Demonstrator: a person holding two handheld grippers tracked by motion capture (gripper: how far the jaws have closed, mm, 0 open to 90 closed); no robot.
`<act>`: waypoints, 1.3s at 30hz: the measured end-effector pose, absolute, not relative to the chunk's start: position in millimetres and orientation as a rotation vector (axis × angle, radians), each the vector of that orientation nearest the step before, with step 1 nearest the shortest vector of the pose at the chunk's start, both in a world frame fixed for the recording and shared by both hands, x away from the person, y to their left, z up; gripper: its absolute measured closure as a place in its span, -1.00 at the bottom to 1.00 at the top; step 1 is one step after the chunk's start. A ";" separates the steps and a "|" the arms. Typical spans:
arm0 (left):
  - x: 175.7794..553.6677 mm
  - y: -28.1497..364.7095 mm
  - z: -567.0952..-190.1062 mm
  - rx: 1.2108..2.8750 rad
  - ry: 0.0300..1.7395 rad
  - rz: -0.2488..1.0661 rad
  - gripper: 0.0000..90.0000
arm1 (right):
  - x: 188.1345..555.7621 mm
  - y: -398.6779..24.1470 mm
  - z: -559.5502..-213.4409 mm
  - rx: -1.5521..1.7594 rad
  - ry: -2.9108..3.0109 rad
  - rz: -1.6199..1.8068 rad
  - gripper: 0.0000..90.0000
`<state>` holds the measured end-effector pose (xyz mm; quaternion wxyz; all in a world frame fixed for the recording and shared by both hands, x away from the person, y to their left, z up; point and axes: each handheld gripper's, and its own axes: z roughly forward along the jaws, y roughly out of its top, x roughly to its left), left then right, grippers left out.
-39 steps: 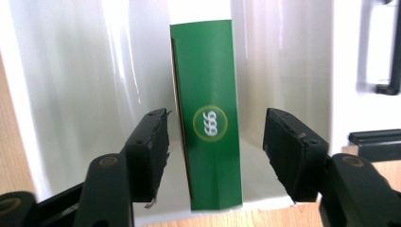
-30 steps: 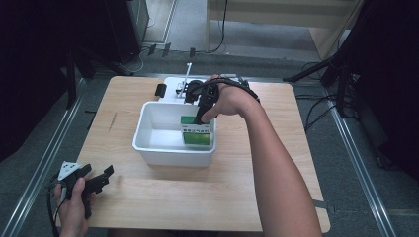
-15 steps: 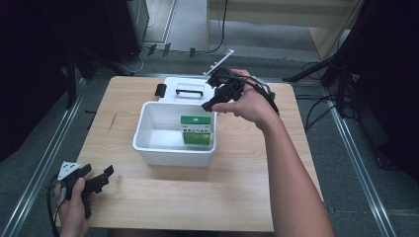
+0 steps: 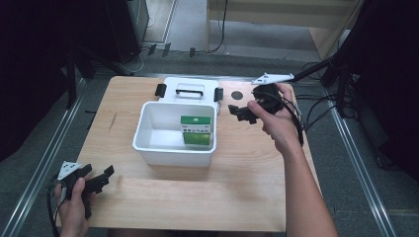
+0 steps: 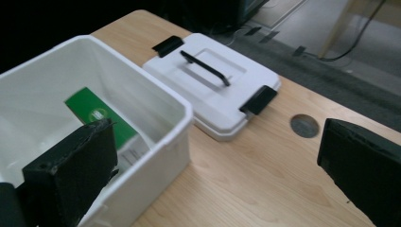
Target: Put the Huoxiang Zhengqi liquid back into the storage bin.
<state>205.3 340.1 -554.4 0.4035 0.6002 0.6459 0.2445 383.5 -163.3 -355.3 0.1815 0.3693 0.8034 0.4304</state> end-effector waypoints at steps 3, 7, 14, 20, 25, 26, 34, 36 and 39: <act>205.3 340.0 -554.4 1.516 1.631 0.616 -0.68 | 372.5 -180.9 -365.6 1.064 2.208 1.233 -1.00; 205.4 340.2 -554.4 1.516 1.630 0.615 -0.68 | 360.3 -202.1 -380.6 1.104 2.158 1.256 -1.00; 205.3 340.1 -554.3 1.519 1.631 0.617 -0.68 | 338.5 -236.4 -407.4 1.148 2.060 1.263 -1.00; 205.1 339.5 -554.3 1.520 1.628 0.624 -0.68 | 320.2 -262.7 -432.3 1.207 1.987 1.255 -1.00; 204.7 339.5 -554.2 1.517 1.626 0.627 -0.68 | 303.3 -284.1 -456.7 1.265 1.931 1.256 -1.00; 204.6 339.3 -554.2 1.516 1.626 0.630 -0.68 | 299.8 -288.8 -461.5 1.280 1.924 1.264 -1.00; 204.4 338.4 -554.0 1.522 1.627 0.638 -0.68 | 272.4 -321.0 -493.9 1.339 1.845 1.231 -1.00; 204.4 338.3 -554.0 1.520 1.627 0.639 -0.68 | 266.1 -328.9 -501.9 1.364 1.832 1.235 -1.00; 204.2 337.9 -553.9 1.522 1.629 0.644 -0.68 | 256.5 -338.0 -513.2 1.389 1.833 1.229 -1.00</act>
